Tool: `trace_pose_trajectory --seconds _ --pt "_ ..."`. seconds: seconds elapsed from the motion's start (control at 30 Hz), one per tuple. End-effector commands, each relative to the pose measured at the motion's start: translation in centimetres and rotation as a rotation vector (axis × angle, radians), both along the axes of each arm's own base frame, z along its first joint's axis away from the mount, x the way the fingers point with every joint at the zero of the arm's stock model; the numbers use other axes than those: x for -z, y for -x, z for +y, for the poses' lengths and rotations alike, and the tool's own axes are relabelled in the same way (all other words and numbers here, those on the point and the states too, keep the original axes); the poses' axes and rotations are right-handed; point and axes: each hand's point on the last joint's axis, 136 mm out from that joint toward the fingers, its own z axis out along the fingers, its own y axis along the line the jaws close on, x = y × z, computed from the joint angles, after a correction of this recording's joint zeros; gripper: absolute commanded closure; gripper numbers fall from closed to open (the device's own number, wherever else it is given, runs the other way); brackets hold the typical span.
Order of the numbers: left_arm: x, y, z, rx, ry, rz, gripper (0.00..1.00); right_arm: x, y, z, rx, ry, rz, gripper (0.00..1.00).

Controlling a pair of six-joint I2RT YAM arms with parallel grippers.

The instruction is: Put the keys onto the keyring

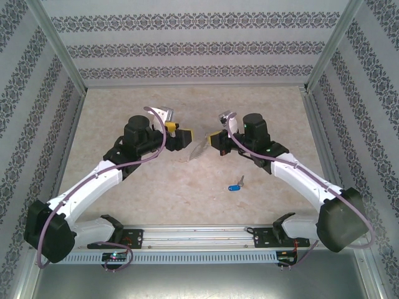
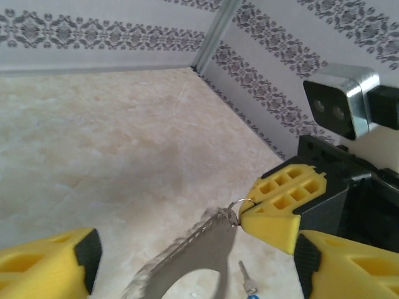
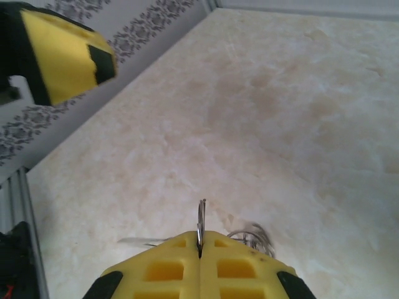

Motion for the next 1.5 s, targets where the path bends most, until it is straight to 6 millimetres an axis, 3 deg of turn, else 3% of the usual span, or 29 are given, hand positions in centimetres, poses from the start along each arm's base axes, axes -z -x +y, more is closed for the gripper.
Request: trace_pose_trajectory --seconds 0.0,0.2,0.67,1.27,1.47 --pt "-0.6 0.1 -0.8 0.097 -0.011 -0.02 0.25 -3.5 0.7 1.5 -0.13 -0.076 -0.079 1.0" --pt "-0.2 -0.7 -1.4 0.124 0.036 -0.011 0.31 -3.5 0.1 2.0 -0.144 -0.093 -0.073 1.0" --pt "-0.3 -0.8 -2.7 0.264 0.163 0.013 0.6 -3.4 -0.2 2.4 -0.195 -0.142 -0.067 1.0" --pt "0.0 -0.4 -3.8 0.356 0.245 0.054 0.6 -4.2 0.2 2.5 -0.225 -0.173 -0.07 1.0" --pt "0.0 -0.1 -4.2 0.382 0.255 0.058 0.64 -4.1 0.0 2.5 -0.221 -0.174 -0.069 1.0"
